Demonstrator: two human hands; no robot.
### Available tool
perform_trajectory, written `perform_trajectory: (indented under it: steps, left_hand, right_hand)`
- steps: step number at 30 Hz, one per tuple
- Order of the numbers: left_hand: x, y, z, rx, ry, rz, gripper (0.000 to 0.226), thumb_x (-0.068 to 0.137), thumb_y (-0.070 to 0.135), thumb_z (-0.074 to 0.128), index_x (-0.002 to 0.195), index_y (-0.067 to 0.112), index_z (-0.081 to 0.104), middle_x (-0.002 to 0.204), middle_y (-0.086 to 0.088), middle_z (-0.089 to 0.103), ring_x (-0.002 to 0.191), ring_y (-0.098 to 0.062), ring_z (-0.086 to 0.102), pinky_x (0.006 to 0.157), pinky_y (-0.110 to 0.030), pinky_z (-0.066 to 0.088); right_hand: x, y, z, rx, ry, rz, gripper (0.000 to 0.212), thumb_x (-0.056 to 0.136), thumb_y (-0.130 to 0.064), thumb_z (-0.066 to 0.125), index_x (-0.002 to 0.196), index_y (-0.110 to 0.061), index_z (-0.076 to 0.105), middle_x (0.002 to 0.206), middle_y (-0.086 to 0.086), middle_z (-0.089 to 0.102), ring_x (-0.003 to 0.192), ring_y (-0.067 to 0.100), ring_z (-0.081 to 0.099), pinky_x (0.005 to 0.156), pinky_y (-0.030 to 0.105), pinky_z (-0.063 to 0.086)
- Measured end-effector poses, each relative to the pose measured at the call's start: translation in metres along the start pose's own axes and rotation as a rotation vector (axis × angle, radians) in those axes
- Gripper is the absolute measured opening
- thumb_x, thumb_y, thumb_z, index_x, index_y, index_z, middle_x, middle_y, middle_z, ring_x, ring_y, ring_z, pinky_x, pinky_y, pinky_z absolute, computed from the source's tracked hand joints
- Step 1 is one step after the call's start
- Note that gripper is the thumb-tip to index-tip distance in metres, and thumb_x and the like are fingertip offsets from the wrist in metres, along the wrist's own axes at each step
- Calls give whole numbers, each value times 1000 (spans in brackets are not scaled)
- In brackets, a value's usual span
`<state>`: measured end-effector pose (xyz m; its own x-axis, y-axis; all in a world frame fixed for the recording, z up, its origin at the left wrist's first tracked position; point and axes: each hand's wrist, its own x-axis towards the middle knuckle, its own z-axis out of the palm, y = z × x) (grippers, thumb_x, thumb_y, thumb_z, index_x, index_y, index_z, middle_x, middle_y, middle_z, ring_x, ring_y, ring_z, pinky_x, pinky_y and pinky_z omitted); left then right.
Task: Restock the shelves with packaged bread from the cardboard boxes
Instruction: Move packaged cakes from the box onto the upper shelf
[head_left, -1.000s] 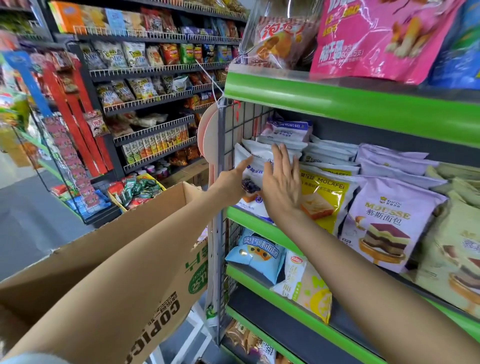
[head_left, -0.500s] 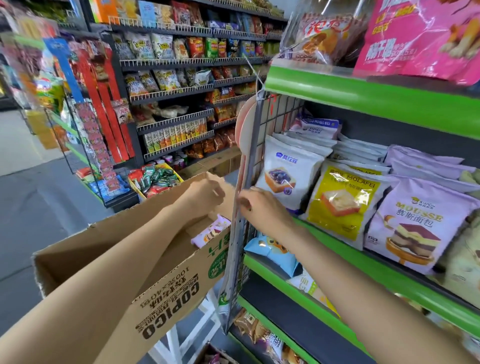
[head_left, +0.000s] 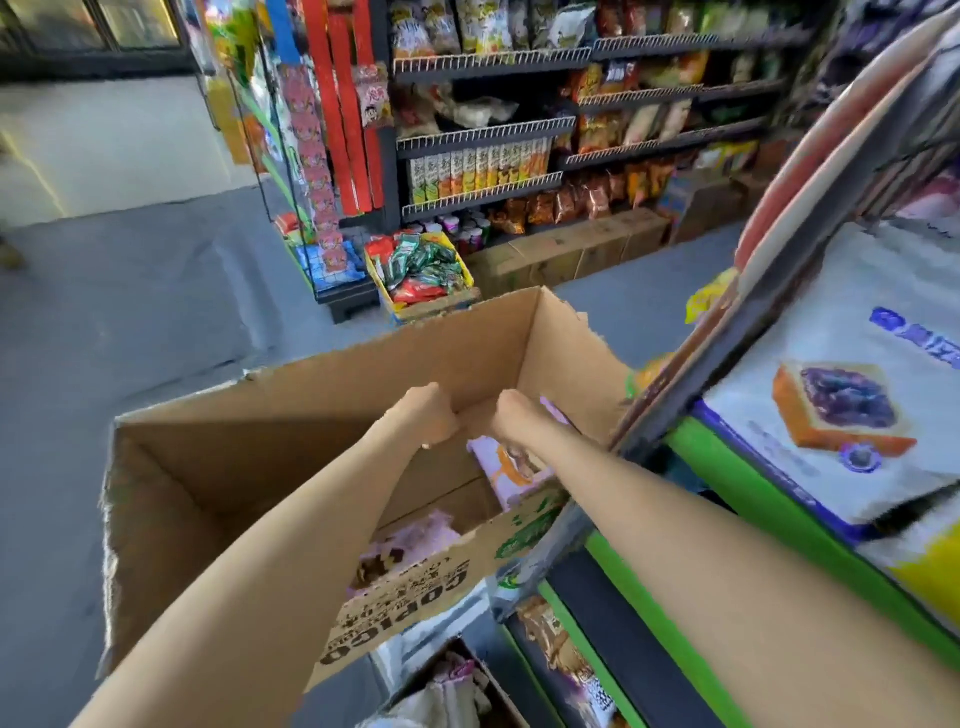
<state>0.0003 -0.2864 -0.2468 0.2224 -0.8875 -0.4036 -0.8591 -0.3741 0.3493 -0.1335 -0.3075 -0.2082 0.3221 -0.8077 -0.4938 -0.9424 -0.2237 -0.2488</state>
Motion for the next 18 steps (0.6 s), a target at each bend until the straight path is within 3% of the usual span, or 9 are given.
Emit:
perform_trajectory:
  steps: [2,4,6,9,11,13,16,18]
  left_hand:
    - [7,-1,8,-8,-35,-58,27,90,23,49,106,8,64,115,-9,63,103,-31,61,79,-33,49]
    - [28,-9,27,18,-72,-68,32,94,20,44,114,1,60,122,-13,59,109,-32,57,80,-33,45]
    - [48,-17,47,-2,-107,-52,34,95,17,41,120,-1,56,127,-16,56,114,-33,54,84,-33,44]
    - [63,-27,68,-7,-134,-80,36,96,14,38,128,0,48,134,-16,49,122,-33,49,93,-34,42]
    - [65,-33,73,-14,-147,-120,38,97,16,39,131,3,46,135,-16,48,122,-33,49,93,-35,43]
    - [66,-44,76,-24,-184,-139,40,97,21,42,133,4,47,133,-16,50,120,-33,51,92,-35,44]
    - [63,-62,76,-32,-234,-163,41,94,27,50,130,7,52,130,-13,54,117,-30,53,90,-33,44]
    - [56,-73,77,-62,-271,-196,41,90,31,56,125,9,56,124,-10,59,111,-27,56,90,-33,45]
  right_hand:
    - [40,7,15,-81,-81,37,32,90,-15,56,63,-7,42,77,16,53,91,23,55,74,29,39]
    - [68,15,27,-221,-117,70,20,88,-21,57,96,-2,59,118,18,58,124,25,48,104,34,32]
    - [91,23,35,-353,-104,43,42,88,-20,54,128,-8,49,139,12,44,137,24,33,117,42,13]
    - [120,22,54,-357,-131,-42,54,93,-28,53,140,-9,34,145,13,33,138,29,29,114,44,25]
    - [129,16,66,-359,-210,-93,54,91,-33,56,138,-11,39,142,13,39,132,32,38,107,43,37]
    - [137,12,77,-381,-235,-114,45,89,-32,60,129,-12,50,134,12,48,125,32,46,101,41,42]
    - [143,11,86,-327,-242,-151,33,91,-18,54,122,-6,51,126,16,47,124,37,45,99,41,38]
    - [139,6,84,-339,-276,-229,20,90,-10,53,109,-2,53,113,15,49,108,33,52,87,38,42]
